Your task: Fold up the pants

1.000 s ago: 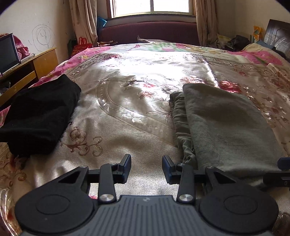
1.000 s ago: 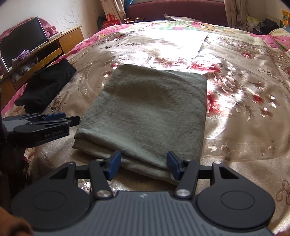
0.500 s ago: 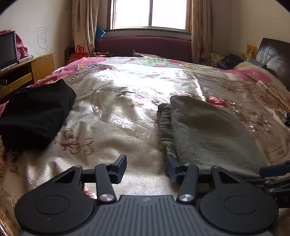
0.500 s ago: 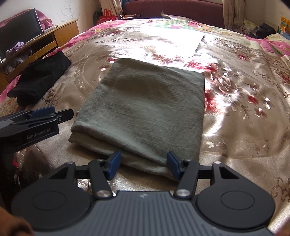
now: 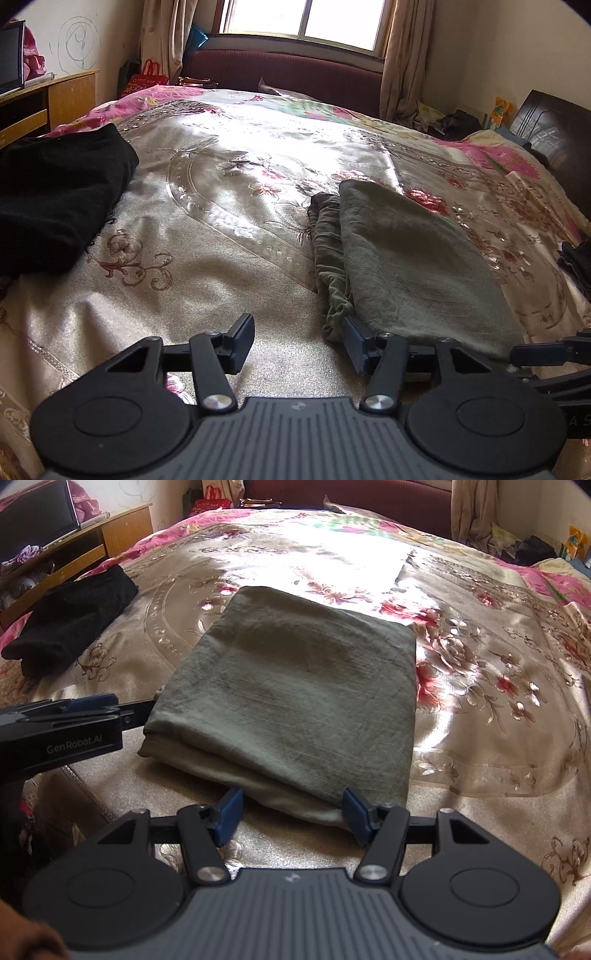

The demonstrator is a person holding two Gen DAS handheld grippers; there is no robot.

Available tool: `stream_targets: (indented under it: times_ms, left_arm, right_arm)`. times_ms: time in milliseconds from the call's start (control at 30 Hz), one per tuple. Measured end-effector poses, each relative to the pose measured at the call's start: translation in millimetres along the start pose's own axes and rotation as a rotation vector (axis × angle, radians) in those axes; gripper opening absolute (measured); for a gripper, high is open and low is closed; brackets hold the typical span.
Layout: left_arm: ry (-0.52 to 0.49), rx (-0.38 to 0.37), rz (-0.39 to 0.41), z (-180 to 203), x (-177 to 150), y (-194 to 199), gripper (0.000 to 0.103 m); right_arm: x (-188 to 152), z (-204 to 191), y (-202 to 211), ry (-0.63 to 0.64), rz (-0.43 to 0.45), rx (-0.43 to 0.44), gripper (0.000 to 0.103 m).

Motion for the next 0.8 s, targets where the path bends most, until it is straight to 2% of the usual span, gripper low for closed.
stream_targets:
  times_ms: [200,467,800]
  left_arm:
    - [0.019,0.022,0.004,-2.8,0.0,-1.6,0.069]
    - [-0.028,0.052,0.092,5.7,4.6,8.2,0.069]
    - [-0.082,0.093,0.087,12.4,2.4,4.1,0.070]
  right_arm:
    - [2.7,1.4,2.1,-0.018,0.016,0.012,0.061]
    - [5.4,8.5,1.5,-0.059,0.041,0.053,0.061]
    - [6.0,21.6,-0.5,-0.113,0.067,0.091,0.061]
Point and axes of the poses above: each gripper's, at about its wrist camera, not at the fingertips, and y roughly against the way its jaws point, z to its right, x to its top, the point moved 4 cm from there along -y, roughly the way its jaws point, and after that the axes turned 2 degrees about -x, right-handed, at the moved point
